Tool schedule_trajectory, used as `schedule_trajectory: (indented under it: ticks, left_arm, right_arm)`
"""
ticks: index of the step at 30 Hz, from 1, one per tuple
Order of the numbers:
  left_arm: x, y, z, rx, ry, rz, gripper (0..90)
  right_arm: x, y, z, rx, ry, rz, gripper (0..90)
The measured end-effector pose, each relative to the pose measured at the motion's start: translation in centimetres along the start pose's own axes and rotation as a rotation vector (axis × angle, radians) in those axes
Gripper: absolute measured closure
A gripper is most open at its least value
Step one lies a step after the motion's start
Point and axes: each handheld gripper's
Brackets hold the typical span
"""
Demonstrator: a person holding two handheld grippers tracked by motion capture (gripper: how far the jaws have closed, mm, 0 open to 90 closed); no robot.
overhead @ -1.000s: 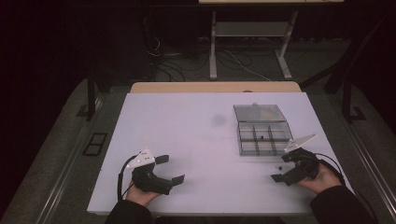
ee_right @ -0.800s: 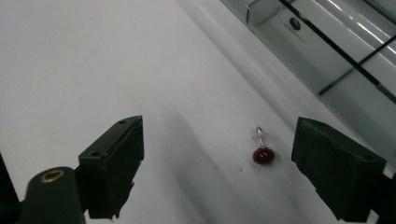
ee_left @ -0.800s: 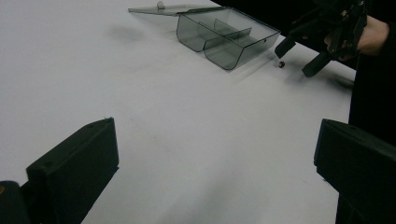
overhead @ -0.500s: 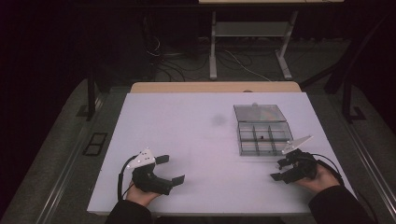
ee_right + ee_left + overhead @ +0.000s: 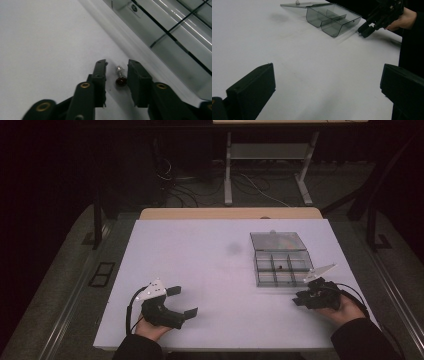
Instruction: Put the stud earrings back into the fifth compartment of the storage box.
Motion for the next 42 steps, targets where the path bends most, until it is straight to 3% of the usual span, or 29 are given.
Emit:
schedule_trajectory:
  ticks: [3,16,33,42]
  left_arm:
    - [0.0,0.0,0.0,0.0,0.0,0.0,0.0]
    - [0.0,0.0,0.0,-0.003,0.0,-0.001,0.0]
    - [0.1,0.0,0.0,-0.006,-0.001,0.0,0.0]
    - [0.1,0.0,0.0,-0.007,-0.001,0.001,0.0]
  right_arm:
    - [0.0,0.0,0.0,0.001,-0.003,0.009,78.9]
    - [-0.6,0.1,-0.1,0.017,0.007,-0.014,79.7]
    - [-3.2,0.0,-1.5,0.004,0.021,0.007,79.7]
    - [-5.1,0.0,-3.4,-0.021,0.035,0.02,79.7]
Point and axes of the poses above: each handheld gripper's, and its own axes: x roughly forward along the jaws, z roughly out of its underside, y roughly to its right, and after that the axes turned 9 degrees about -z, right-handed
